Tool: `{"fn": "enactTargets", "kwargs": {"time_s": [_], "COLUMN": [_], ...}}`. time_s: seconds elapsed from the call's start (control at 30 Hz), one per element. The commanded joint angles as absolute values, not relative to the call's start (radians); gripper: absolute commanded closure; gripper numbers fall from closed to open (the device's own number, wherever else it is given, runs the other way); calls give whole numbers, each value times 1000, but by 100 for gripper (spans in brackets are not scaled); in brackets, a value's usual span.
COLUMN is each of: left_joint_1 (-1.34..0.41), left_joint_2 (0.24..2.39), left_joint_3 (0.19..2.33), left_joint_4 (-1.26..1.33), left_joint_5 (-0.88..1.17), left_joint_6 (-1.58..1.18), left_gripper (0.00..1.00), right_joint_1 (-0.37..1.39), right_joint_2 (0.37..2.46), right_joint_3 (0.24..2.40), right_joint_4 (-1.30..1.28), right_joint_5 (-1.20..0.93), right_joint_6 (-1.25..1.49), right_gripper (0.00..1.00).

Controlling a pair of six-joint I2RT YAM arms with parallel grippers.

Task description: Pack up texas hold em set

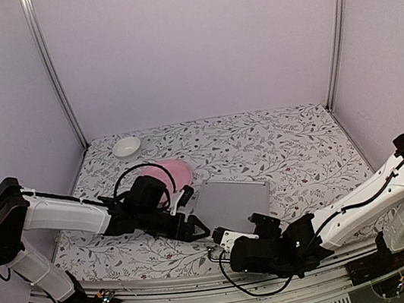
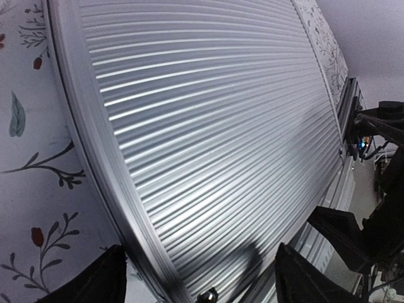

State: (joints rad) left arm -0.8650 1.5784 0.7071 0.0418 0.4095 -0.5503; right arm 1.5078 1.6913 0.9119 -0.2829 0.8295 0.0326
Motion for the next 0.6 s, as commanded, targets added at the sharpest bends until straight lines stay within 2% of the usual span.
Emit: {"fn": "enactTargets", "kwargs": {"time_s": [0.0,0.3,0.57], "left_joint_1": [-884,-882,-881], "left_joint_2": [1543,1548,1595], "left_joint_3": [733,757,775], "left_joint_4": [24,11,35], "left_joint_5": [359,303,307], "left_joint_6": [-524,-499,-476], "left_gripper": [19,22,24], "right_joint_1": [1499,1519,1542], "right_joint_2": [1652,1646,1709], "right_joint_3": [896,843,795], "right_joint_4": [-257,-289,-169], "right_joint_5": [782,792,817], "right_joint_6": [52,-117,-221], "right_gripper": [5,5,6]}}
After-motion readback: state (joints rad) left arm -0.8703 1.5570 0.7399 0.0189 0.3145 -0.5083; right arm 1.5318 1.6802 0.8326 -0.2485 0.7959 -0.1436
